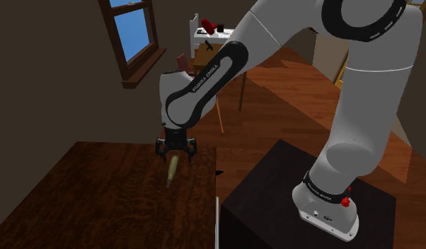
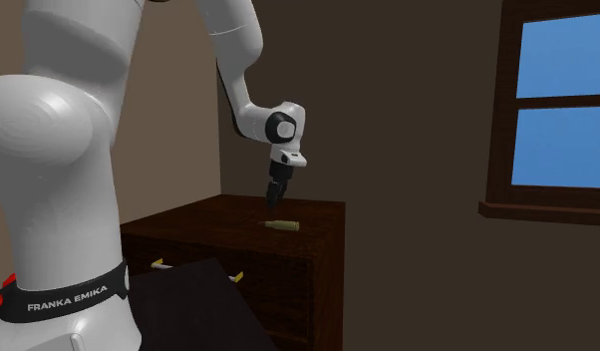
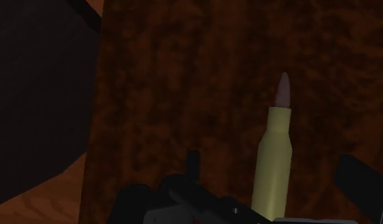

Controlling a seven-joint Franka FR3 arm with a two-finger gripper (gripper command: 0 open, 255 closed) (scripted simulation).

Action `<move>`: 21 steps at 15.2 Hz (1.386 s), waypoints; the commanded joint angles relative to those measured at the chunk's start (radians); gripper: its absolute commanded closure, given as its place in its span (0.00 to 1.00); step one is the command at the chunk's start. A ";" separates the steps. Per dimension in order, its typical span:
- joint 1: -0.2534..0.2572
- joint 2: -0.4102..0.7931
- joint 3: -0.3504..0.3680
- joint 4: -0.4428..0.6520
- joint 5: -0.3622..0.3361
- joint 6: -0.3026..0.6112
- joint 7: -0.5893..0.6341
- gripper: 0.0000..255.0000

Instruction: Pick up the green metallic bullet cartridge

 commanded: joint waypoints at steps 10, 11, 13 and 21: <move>0.063 0.204 -0.059 0.085 -0.076 0.127 0.098 0.00; 0.063 0.204 -0.059 0.085 -0.076 0.127 0.098 0.00; 0.065 0.205 -0.060 0.086 -0.077 0.127 0.100 1.00; 0.063 0.204 -0.059 0.085 -0.076 0.127 0.098 1.00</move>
